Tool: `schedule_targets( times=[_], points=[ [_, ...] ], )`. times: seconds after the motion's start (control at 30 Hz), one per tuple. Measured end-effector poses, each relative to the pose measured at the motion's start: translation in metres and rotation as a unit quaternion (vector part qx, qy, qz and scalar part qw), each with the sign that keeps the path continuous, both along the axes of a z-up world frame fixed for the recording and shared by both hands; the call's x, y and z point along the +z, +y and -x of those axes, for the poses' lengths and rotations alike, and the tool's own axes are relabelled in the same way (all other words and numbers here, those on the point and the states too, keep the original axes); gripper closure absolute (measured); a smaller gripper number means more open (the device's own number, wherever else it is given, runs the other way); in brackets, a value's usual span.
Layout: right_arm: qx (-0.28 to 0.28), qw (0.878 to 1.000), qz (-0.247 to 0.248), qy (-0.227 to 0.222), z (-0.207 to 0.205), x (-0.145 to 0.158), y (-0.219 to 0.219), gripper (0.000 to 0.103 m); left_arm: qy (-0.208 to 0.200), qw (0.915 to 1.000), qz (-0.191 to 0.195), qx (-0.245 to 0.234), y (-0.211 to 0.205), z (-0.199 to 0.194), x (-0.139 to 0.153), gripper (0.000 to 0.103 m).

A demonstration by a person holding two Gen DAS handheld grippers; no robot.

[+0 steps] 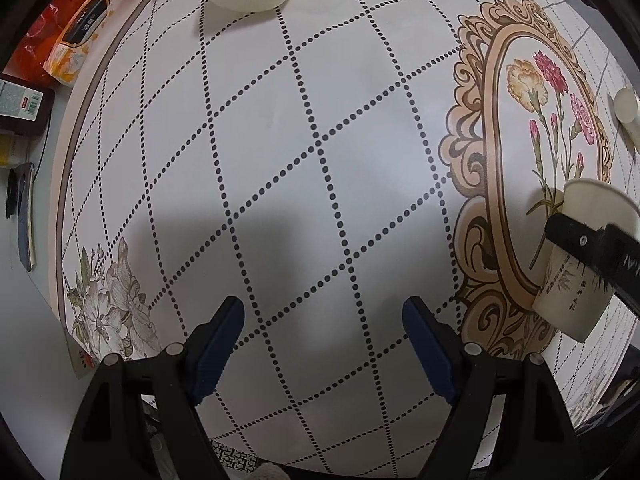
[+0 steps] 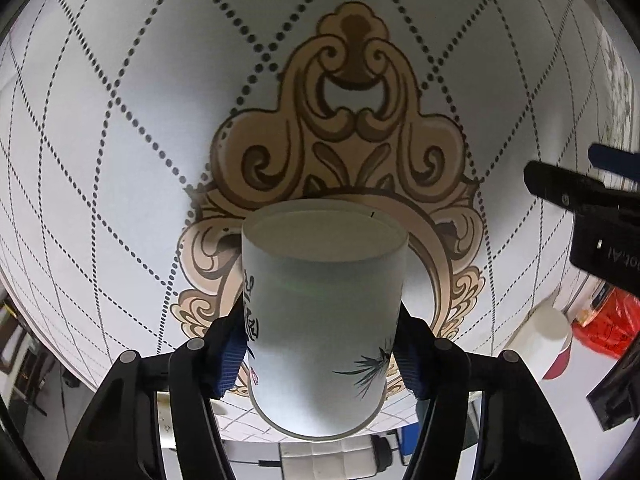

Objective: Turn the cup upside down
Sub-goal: 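Roll the right gripper to turn the held cup rim-down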

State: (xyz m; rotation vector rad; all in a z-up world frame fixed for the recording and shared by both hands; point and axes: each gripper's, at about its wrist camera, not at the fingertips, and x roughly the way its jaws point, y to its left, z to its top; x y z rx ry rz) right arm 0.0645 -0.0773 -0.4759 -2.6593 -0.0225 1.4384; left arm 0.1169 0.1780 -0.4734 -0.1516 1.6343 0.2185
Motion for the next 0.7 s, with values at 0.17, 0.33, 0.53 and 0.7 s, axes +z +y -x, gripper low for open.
schedule_targets(
  times=[0.17, 0.33, 0.53, 0.7],
  points=[
    [-0.063, 0.998, -0.011, 0.003, 0.001, -0.007, 0.026, 0.038, -0.003, 1.0, -0.003, -0.001, -0.006, -0.005, 0.009, 0.022],
    [-0.174, 0.984, -0.02, 0.015, -0.011, -0.007, 0.059, 0.038, -0.007, 0.9999, -0.006, -0.005, -0.013, -0.013, 0.018, 0.022],
    [-0.314, 0.949, -0.021, 0.021, -0.034, -0.008, 0.088, 0.038, -0.011, 0.9998, -0.012, -0.01, -0.025, -0.023, 0.032, 0.022],
    [-0.447, 0.894, -0.016, 0.018, -0.061, -0.014, 0.107, 0.038, -0.015, 0.9997, -0.015, -0.013, -0.031, -0.026, 0.042, 0.022]
  ],
)
